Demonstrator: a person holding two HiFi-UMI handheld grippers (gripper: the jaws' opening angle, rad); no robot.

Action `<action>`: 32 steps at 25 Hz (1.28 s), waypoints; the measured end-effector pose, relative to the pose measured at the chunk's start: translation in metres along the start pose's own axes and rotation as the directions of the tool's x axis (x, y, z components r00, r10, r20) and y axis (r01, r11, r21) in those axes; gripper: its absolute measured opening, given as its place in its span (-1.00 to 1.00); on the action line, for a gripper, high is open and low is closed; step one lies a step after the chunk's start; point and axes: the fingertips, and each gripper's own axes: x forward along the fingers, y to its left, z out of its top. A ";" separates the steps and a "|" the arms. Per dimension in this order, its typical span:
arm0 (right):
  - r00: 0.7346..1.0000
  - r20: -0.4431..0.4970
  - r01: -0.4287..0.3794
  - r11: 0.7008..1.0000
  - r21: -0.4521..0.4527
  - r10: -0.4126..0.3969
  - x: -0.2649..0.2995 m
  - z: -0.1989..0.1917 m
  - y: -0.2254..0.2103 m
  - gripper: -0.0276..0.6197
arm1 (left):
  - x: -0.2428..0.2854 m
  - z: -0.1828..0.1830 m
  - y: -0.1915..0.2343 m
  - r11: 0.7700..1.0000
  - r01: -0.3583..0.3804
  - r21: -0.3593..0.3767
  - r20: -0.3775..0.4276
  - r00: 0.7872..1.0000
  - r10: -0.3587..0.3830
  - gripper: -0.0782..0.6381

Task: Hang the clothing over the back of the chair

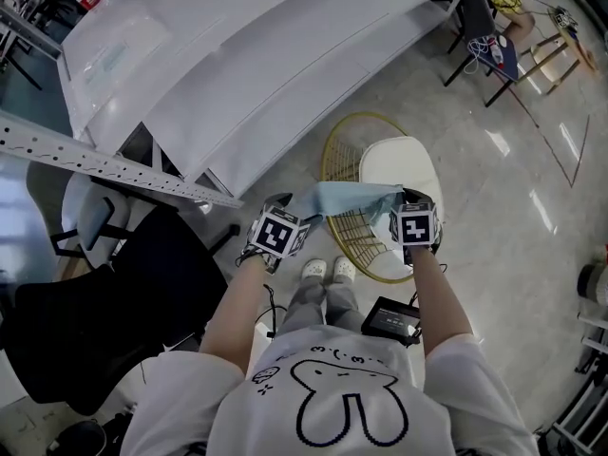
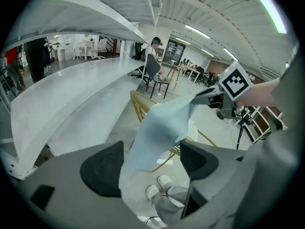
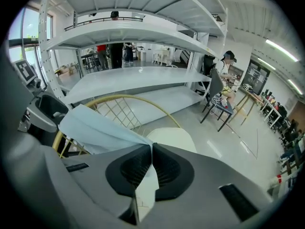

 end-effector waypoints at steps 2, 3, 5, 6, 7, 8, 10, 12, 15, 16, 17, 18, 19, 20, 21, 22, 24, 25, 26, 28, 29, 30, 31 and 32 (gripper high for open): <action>1.000 -0.015 -0.011 1.000 -0.004 0.011 0.010 -0.004 -0.001 -0.85 | -0.003 0.004 -0.001 1.000 -0.003 0.005 0.011 1.000 0.003 0.26; 1.000 -0.026 -0.016 1.000 -0.005 0.016 0.015 -0.007 -0.001 -0.85 | -0.005 0.006 -0.002 1.000 -0.004 0.007 0.017 1.000 0.004 0.26; 0.998 -0.049 -0.029 0.999 -0.014 0.028 0.024 -0.012 0.002 -0.85 | -0.009 0.009 -0.002 1.000 -0.007 0.012 0.030 1.000 0.007 0.26; 0.998 -0.060 -0.037 0.999 -0.015 0.036 0.027 -0.014 0.005 -0.85 | -0.011 0.010 -0.003 1.000 -0.009 0.016 0.035 0.999 0.008 0.26; 0.996 -0.072 -0.048 0.999 -0.012 0.047 0.031 -0.016 0.007 -0.85 | -0.013 0.011 -0.003 1.000 -0.010 0.021 0.037 0.999 0.010 0.26; 0.995 -0.084 -0.061 0.998 -0.006 0.060 0.035 -0.019 0.010 -0.85 | -0.014 0.011 -0.004 1.000 -0.012 0.026 0.038 0.999 0.011 0.26; 0.990 -0.108 -0.086 0.996 0.005 0.086 0.040 -0.023 0.015 -0.85 | -0.016 0.012 -0.006 0.999 -0.016 0.033 0.038 0.999 0.015 0.26; 0.987 -0.119 -0.105 0.994 0.003 0.104 0.043 -0.026 0.019 -0.81 | -0.017 0.010 -0.006 0.999 -0.018 0.033 0.037 0.999 0.017 0.26; 0.984 -0.122 -0.129 0.992 -0.012 0.126 0.045 -0.026 0.025 -0.72 | -0.019 0.006 -0.005 1.000 -0.017 0.019 0.035 0.999 0.016 0.26; 0.984 -0.125 -0.132 0.991 -0.017 0.129 0.045 -0.027 0.026 -0.63 | -0.020 0.005 -0.005 1.000 -0.018 0.015 0.035 0.999 0.017 0.26; 0.983 -0.129 -0.133 0.991 -0.020 0.129 0.044 -0.027 0.027 -0.60 | -0.021 0.004 -0.004 1.000 -0.019 0.012 0.036 0.999 0.019 0.26; 0.983 -0.131 -0.133 0.991 -0.019 0.129 0.043 -0.027 0.028 -0.59 | -0.022 0.004 -0.004 1.000 -0.020 0.010 0.039 0.999 0.019 0.26; 0.983 -0.129 -0.136 0.991 -0.010 0.134 0.040 -0.025 0.028 -0.58 | -0.024 0.004 -0.004 1.000 -0.020 0.010 0.044 0.999 0.019 0.26; 0.982 -0.123 -0.143 0.990 0.006 0.142 0.038 -0.023 0.030 -0.58 | -0.025 0.005 -0.004 1.000 -0.019 0.011 0.050 0.999 0.018 0.26; 0.982 -0.114 -0.150 0.988 0.027 0.152 0.034 -0.020 0.031 -0.58 | -0.027 0.008 -0.004 1.000 -0.017 0.012 0.058 0.998 0.016 0.26; 0.982 -0.100 -0.156 0.987 0.047 0.160 0.030 -0.016 0.032 -0.59 | -0.029 0.011 -0.005 1.000 -0.015 0.015 0.068 0.998 0.014 0.26; 0.982 -0.059 -0.178 0.982 0.070 0.182 0.019 -0.004 0.036 -0.61 | -0.033 0.020 -0.006 1.000 -0.011 0.024 0.095 0.995 0.009 0.26; 0.979 -0.035 -0.195 0.978 0.077 0.199 0.013 0.003 0.040 -0.62 | -0.035 0.025 -0.007 0.999 -0.009 0.030 0.109 0.994 0.005 0.26; 0.976 -0.011 -0.214 0.973 0.081 0.216 0.006 0.010 0.045 -0.63 | -0.037 0.029 -0.008 0.999 -0.006 0.037 0.122 0.993 0.001 0.26; 0.970 0.037 -0.244 0.967 0.079 0.242 -0.010 0.025 0.055 -0.94 | -0.041 0.035 -0.011 0.999 0.005 0.052 0.143 0.990 -0.012 0.26; 0.965 0.063 -0.258 0.963 0.077 0.254 -0.019 0.031 0.060 -0.94 | -0.042 0.037 -0.013 0.998 0.012 0.059 0.153 0.988 -0.021 0.26; 0.960 0.089 -0.272 0.959 0.076 0.265 -0.027 0.038 0.065 -0.94 | -0.044 0.039 -0.014 0.998 0.019 0.066 0.162 0.986 -0.030 0.26; 0.955 0.113 -0.282 0.957 0.074 0.273 -0.034 0.044 0.069 -0.95 | -0.047 0.041 -0.015 0.997 0.028 0.072 0.171 0.984 -0.040 0.26; 0.952 0.134 -0.286 0.956 0.068 0.275 -0.041 0.048 0.073 -0.95 | -0.049 0.043 -0.016 0.996 0.037 0.078 0.181 0.982 -0.050 0.26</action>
